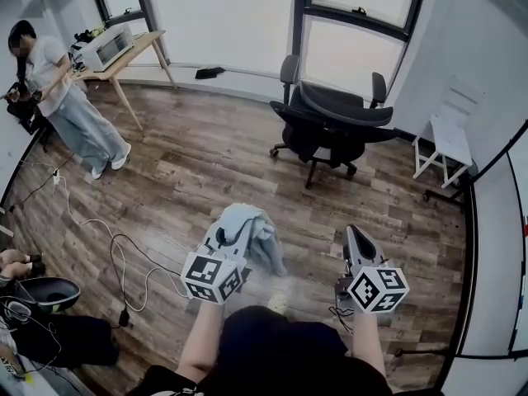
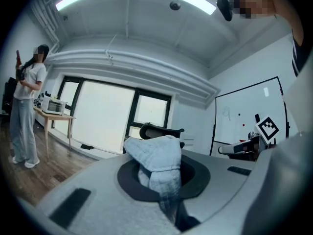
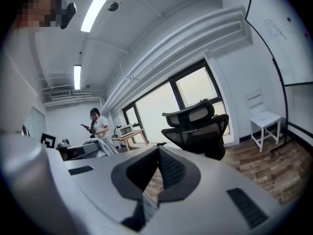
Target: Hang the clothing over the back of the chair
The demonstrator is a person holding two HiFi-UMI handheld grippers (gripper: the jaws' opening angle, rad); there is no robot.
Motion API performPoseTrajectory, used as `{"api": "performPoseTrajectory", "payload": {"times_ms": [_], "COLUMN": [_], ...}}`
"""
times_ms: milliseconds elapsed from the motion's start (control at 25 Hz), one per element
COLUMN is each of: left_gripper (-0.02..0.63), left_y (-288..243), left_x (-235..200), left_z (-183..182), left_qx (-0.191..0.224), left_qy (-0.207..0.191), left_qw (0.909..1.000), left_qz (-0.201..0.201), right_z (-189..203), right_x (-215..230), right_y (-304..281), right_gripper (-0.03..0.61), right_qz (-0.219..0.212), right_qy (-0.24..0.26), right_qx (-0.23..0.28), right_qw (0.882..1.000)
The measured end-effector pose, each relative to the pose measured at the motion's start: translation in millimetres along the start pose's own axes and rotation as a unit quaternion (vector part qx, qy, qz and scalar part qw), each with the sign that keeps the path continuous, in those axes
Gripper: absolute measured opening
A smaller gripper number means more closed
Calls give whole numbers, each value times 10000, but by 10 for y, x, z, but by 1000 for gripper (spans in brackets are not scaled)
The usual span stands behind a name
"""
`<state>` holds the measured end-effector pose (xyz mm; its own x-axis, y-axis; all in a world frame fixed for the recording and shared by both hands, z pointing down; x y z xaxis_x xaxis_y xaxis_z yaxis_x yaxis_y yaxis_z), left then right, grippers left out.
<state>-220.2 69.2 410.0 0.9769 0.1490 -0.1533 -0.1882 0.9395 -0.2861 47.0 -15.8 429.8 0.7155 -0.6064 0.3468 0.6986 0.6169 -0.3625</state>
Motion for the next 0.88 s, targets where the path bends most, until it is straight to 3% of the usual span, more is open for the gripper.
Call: {"api": "performPoseTrajectory", "payload": {"times_ms": [640, 880], "left_gripper": [18, 18], "left_y": [-379, -514], "left_x": [-125, -170], "left_z": [87, 17], "left_qx": [-292, -193], "left_qy": [-21, -29], "left_qw": [9990, 9991], "left_qz": [340, 372], "right_z": [91, 15], "right_x": [220, 293], "right_y": [-78, -231], "right_gripper": [2, 2], "right_qz": [437, 401], "right_qy": [-310, -257], "right_qx": [-39, -38], "right_qw": [9986, 9989]}}
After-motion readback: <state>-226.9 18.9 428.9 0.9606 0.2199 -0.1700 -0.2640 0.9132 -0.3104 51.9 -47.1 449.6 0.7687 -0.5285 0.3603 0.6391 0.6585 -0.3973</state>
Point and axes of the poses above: the fingertips, and each gripper's own axes: y backward along the fingers, x to its right, z out of its underside, the point moved 6 cm from there along y, backward along the fingers, and after that the axes turned 11 degrees about -x, right-handed, at the moved point
